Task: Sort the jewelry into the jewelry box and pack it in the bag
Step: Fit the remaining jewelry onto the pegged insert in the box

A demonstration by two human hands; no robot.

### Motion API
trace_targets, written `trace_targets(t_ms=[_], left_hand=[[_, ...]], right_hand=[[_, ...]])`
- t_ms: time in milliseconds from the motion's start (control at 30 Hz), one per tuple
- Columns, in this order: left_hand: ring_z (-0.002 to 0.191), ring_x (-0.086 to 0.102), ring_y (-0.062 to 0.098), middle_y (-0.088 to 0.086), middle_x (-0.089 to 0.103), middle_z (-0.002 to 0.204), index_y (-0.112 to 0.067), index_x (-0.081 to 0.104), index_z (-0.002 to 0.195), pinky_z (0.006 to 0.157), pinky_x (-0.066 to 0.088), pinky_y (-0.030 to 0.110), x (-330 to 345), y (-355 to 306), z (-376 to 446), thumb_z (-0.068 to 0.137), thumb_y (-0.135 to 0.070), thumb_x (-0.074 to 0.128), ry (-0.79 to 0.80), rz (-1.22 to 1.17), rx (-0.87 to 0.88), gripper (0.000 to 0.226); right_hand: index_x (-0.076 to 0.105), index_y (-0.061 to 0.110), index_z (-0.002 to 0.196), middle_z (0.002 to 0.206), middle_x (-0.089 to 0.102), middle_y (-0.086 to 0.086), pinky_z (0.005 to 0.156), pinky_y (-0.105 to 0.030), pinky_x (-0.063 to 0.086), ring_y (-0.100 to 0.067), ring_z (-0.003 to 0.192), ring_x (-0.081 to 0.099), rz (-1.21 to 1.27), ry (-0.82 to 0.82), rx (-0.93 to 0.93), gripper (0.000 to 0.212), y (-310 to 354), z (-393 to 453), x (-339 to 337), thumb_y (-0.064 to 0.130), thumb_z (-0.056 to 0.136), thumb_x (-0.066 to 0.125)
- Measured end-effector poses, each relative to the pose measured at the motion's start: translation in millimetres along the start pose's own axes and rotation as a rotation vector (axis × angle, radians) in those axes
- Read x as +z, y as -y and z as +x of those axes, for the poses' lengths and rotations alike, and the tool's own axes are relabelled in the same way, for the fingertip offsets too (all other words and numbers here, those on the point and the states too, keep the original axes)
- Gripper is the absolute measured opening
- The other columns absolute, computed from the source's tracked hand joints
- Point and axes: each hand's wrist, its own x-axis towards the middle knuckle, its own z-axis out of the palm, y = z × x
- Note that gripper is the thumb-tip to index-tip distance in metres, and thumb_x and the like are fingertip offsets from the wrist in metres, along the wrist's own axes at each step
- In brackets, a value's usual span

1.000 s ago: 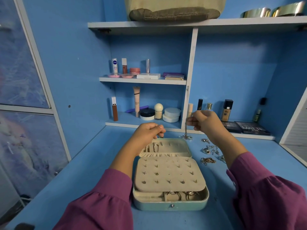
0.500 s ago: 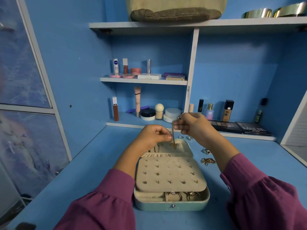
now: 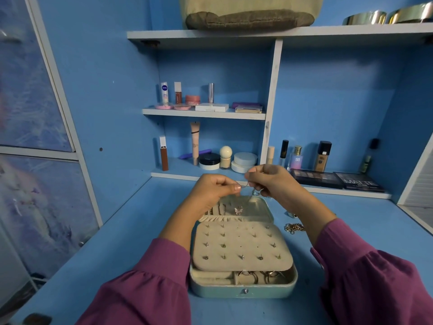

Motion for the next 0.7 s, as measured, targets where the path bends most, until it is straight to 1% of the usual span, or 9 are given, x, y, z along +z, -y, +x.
trace_targets(t_ms=[67, 167, 233, 333, 433, 500, 567, 633, 700], left_hand=[[0.073, 0.065, -0.001, -0.001, 0.073, 0.076, -0.009, 0.074, 0.085, 0.071, 0.047, 0.011, -3.5, -1.9, -1.1, 0.083, -0.015, 0.071, -0.014, 0.000, -0.005, 0.006], [0.054, 0.056, -0.006, -0.001, 0.068, 0.066, -0.007, 0.072, 0.086, 0.052, 0.039, 0.007, -8.2, -4.8, -2.6, 0.085, -0.013, 0.069, -0.056, -0.006, -0.024, 0.006], [0.051, 0.053, -0.003, -0.002, 0.066, 0.062, -0.009, 0.071, 0.085, 0.049, 0.038, 0.009, -11.4, -5.1, -2.3, 0.085, -0.012, 0.069, -0.074, -0.026, -0.036, 0.004], [0.051, 0.050, 0.001, -0.003, 0.063, 0.058, -0.012, 0.071, 0.080, 0.049, 0.038, 0.013, -14.2, -5.2, -1.8, 0.085, -0.012, 0.068, -0.105, -0.073, -0.051, 0.006], [0.048, 0.049, 0.000, -0.001, 0.063, 0.059, -0.011, 0.069, 0.080, 0.047, 0.038, 0.011, -11.5, -4.1, -1.9, 0.086, -0.010, 0.066, -0.120, -0.052, -0.056, 0.007], [0.046, 0.050, -0.004, 0.000, 0.064, 0.063, -0.011, 0.069, 0.082, 0.048, 0.039, 0.009, -7.3, -2.4, -1.7, 0.087, -0.010, 0.066, -0.099, 0.026, -0.063, 0.006], [0.050, 0.053, -0.004, 0.000, 0.067, 0.066, -0.011, 0.069, 0.085, 0.053, 0.043, 0.011, -3.9, -0.4, -0.7, 0.087, -0.012, 0.066, -0.067, 0.089, -0.079, 0.004], [0.059, 0.058, 0.002, 0.000, 0.069, 0.069, -0.011, 0.070, 0.085, 0.062, 0.047, 0.017, -1.9, 2.3, 0.7, 0.087, -0.014, 0.067, -0.049, 0.142, -0.084, 0.004], [0.071, 0.062, 0.009, -0.001, 0.070, 0.074, -0.016, 0.070, 0.082, 0.072, 0.051, 0.024, -0.4, 6.0, 2.5, 0.085, -0.013, 0.068, -0.059, 0.228, -0.075, 0.005]], right_hand=[[0.069, 0.010, 0.087, 0.063, 0.059, 0.002, 0.054, -0.020, 0.038, -0.009, 0.058, 0.047, -0.132, 0.024, 0.011, 0.011, -1.9, -1.4, -3.8, 0.020, 0.082, 0.072], [0.074, 0.012, 0.083, 0.062, 0.061, 0.004, 0.052, -0.018, 0.037, -0.003, 0.054, 0.049, -0.280, 0.049, 0.044, 0.012, -4.9, -3.2, -6.0, 0.022, 0.079, 0.076], [0.076, 0.013, 0.082, 0.063, 0.063, 0.005, 0.049, -0.013, 0.037, 0.003, 0.050, 0.050, -0.328, 0.045, 0.059, 0.010, -6.0, -2.6, -7.0, 0.022, 0.078, 0.076], [0.075, 0.016, 0.080, 0.068, 0.067, 0.002, 0.051, -0.015, 0.038, 0.000, 0.056, 0.053, -0.339, 0.057, 0.065, 0.010, -6.4, -1.7, -8.2, 0.025, 0.078, 0.076], [0.072, 0.010, 0.082, 0.068, 0.067, -0.003, 0.045, -0.008, 0.037, 0.003, 0.050, 0.054, -0.269, 0.052, 0.038, 0.008, -7.9, -1.8, -5.9, 0.019, 0.081, 0.074], [0.072, 0.007, 0.084, 0.068, 0.067, -0.003, 0.047, -0.009, 0.040, 0.001, 0.051, 0.055, -0.273, 0.026, 0.026, 0.011, -9.9, -1.8, -2.2, 0.018, 0.083, 0.072], [0.072, 0.007, 0.084, 0.069, 0.067, -0.003, 0.057, -0.016, 0.046, -0.006, 0.060, 0.057, -0.295, -0.001, 0.016, 0.014, -12.7, 0.0, 1.9, 0.021, 0.083, 0.072], [0.072, 0.009, 0.083, 0.066, 0.065, 0.001, 0.062, -0.020, 0.047, -0.009, 0.062, 0.056, -0.309, -0.029, 0.001, 0.013, -15.1, 2.1, 6.7, 0.022, 0.084, 0.071], [0.072, 0.012, 0.084, 0.067, 0.065, 0.002, 0.061, -0.019, 0.047, -0.008, 0.062, 0.056, -0.350, -0.059, -0.023, 0.012, -17.5, 4.6, 12.0, 0.024, 0.085, 0.070]])
